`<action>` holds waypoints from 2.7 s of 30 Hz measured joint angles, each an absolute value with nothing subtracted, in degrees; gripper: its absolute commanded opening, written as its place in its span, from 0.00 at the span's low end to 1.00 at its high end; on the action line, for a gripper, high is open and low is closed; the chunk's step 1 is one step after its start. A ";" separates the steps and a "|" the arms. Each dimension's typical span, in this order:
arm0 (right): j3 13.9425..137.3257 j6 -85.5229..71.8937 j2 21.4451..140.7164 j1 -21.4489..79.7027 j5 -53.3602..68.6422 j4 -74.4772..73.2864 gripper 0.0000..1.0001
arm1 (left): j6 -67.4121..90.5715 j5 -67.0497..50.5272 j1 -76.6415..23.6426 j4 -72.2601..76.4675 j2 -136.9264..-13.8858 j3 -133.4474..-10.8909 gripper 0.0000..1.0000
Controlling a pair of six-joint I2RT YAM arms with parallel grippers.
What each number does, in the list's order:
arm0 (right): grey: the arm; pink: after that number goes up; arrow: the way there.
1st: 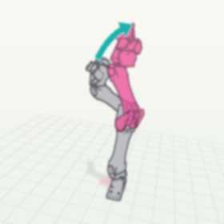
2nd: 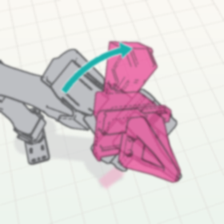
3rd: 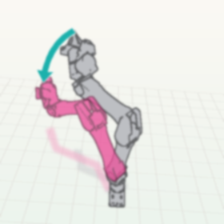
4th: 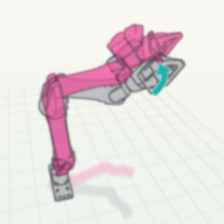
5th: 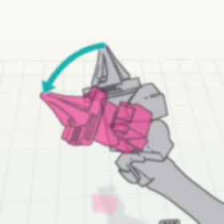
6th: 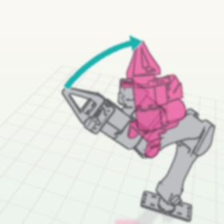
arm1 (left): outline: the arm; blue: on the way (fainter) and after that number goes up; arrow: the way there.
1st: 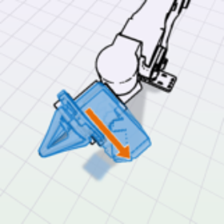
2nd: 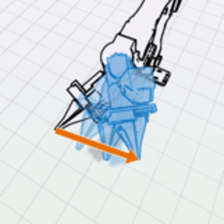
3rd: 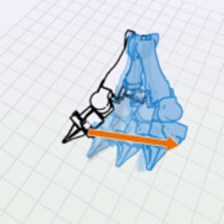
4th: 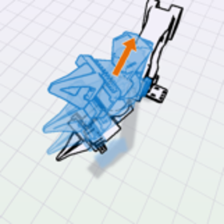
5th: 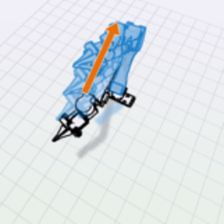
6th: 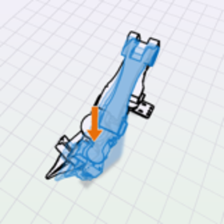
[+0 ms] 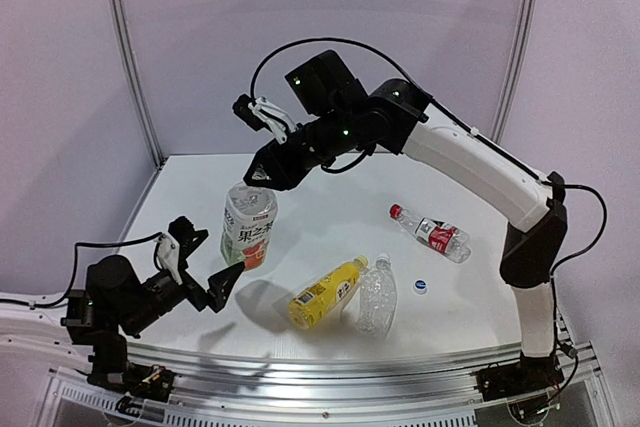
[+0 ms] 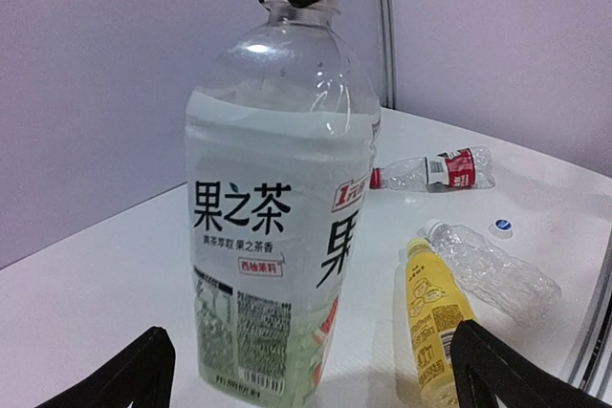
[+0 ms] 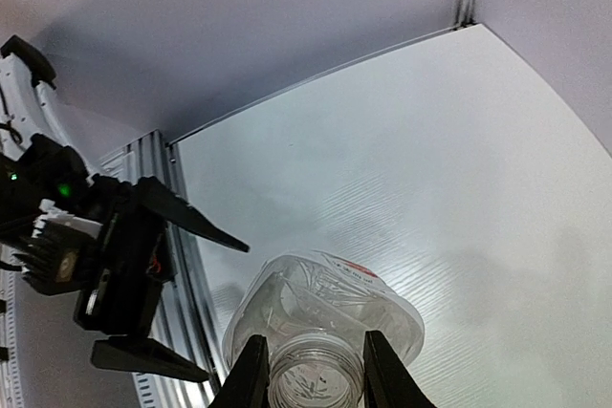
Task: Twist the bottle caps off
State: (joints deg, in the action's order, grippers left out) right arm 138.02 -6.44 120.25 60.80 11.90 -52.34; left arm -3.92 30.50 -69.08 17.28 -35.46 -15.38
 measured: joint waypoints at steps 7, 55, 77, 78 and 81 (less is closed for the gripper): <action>143.35 -7.66 123.70 57.30 5.93 -56.86 0.00 | -3.03 34.13 -69.08 15.64 -33.08 -15.38 0.99; 145.29 -20.99 134.06 39.18 -0.75 -56.45 0.07 | -1.91 34.74 -69.08 14.44 -33.17 -15.51 0.99; 145.36 -21.10 135.24 38.44 3.60 -53.10 0.47 | -1.91 34.48 -69.06 14.41 -33.10 -15.68 0.99; 145.36 -21.10 135.26 38.44 3.68 -53.01 0.47 | -1.91 34.48 -69.06 14.39 -33.08 -15.68 0.99; 145.36 -21.10 135.26 38.44 3.86 -52.71 0.49 | -1.91 34.41 -69.08 14.41 -33.08 -15.68 0.99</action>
State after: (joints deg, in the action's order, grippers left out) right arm 145.36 -21.10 135.26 38.44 3.86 -52.71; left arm -1.91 34.41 -69.08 14.41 -33.08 -15.68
